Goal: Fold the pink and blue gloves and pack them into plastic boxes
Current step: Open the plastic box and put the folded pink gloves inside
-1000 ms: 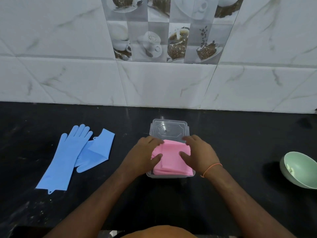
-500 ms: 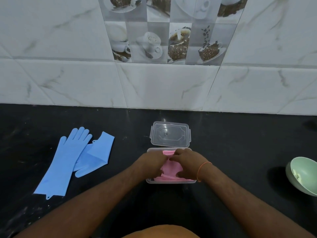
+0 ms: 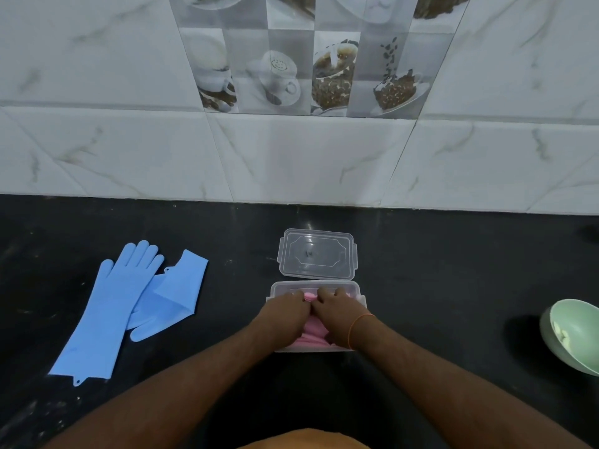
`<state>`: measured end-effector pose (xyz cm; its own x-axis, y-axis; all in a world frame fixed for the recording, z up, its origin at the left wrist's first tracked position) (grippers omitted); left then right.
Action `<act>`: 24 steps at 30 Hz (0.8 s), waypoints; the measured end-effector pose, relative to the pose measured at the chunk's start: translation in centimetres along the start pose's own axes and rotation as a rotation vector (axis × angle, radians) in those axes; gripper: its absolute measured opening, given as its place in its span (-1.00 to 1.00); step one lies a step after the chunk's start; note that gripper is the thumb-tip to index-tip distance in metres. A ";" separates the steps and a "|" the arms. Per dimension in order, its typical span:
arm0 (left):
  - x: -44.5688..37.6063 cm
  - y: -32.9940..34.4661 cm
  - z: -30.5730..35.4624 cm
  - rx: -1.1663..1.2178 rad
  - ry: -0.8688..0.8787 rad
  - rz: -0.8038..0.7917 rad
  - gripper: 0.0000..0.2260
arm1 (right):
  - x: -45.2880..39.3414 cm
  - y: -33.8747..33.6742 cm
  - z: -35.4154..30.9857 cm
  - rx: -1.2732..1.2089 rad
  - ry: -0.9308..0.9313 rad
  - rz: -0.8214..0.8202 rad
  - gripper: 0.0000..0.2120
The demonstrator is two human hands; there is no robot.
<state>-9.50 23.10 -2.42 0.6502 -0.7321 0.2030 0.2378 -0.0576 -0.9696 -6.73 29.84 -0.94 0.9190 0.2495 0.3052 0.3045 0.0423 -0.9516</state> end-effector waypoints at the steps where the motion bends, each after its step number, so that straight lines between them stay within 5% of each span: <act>1: -0.1 0.0 0.1 -0.010 0.002 -0.004 -0.73 | 0.0 -0.1 0.0 0.000 -0.001 -0.002 -0.28; 8: 0.6 -1.5 0.5 -0.005 0.043 -0.048 -0.66 | 0.7 -1.0 0.1 -0.053 0.030 -0.006 -0.39; 13: 3.6 -7.2 -0.6 0.068 0.032 0.293 -0.57 | 2.4 -4.8 0.8 -0.121 0.077 0.218 -0.60; 16: 6.8 -8.6 -3.0 0.230 -0.115 0.479 -0.27 | 4.6 -6.7 1.5 -0.092 0.090 0.457 -0.57; 21: 8.9 -4.0 -5.2 0.497 -0.325 0.156 0.34 | 6.0 -4.2 4.2 -0.147 0.224 0.437 -0.32; 24: 9.3 -2.9 -5.2 0.601 -0.362 0.081 0.34 | 6.3 -2.8 5.2 -0.198 0.288 0.396 -0.32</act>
<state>-7.85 12.92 1.55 0.8571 -0.4406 0.2669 0.4678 0.4488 -0.7614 -3.11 36.29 3.42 0.9963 -0.0681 -0.0521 -0.0644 -0.1922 -0.9792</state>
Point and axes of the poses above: each hand's wrist, its own x-axis away from the middle knuckle, its own y-axis out of the palm, z = x × y, the point moved 10 cm from there along -x, towards the middle knuckle, and after that the axes turned 11 degrees about z, right-handed, at the moved point
